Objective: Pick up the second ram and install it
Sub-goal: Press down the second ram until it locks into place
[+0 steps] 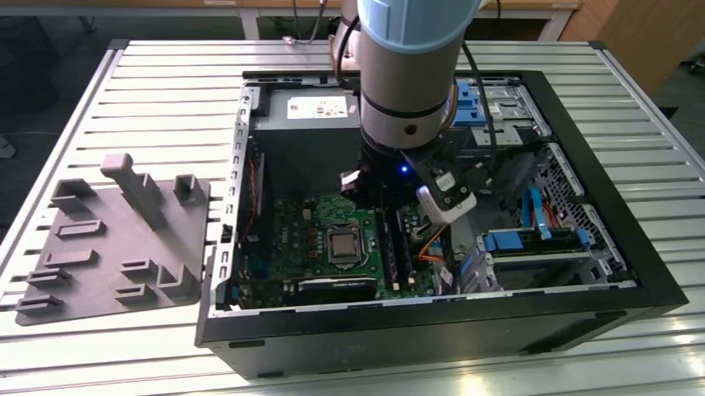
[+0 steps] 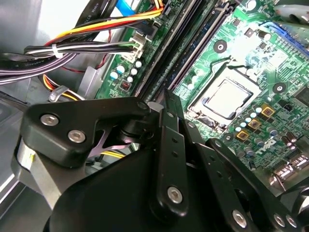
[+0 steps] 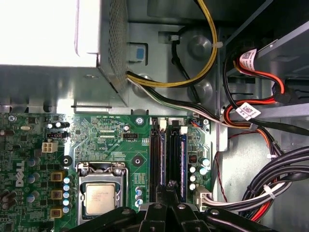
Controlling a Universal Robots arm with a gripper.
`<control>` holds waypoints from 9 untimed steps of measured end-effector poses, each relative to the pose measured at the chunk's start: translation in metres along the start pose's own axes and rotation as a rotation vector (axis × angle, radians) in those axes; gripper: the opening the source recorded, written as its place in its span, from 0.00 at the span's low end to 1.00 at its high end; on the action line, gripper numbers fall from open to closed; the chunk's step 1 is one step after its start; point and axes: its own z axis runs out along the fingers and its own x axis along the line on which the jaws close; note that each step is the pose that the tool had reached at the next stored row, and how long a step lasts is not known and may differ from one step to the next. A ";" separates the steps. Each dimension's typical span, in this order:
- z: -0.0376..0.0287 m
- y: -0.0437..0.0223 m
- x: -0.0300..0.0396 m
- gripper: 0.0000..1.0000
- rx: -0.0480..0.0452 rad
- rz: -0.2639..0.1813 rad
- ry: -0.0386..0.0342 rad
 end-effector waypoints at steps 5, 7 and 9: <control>0.0002 0.0022 0.0000 0.11 -0.0001 0.000 0.0000; 0.0002 0.0031 0.0000 0.11 -0.0001 0.000 0.0000; 0.0003 0.0039 0.0000 0.11 -0.0001 0.000 0.0000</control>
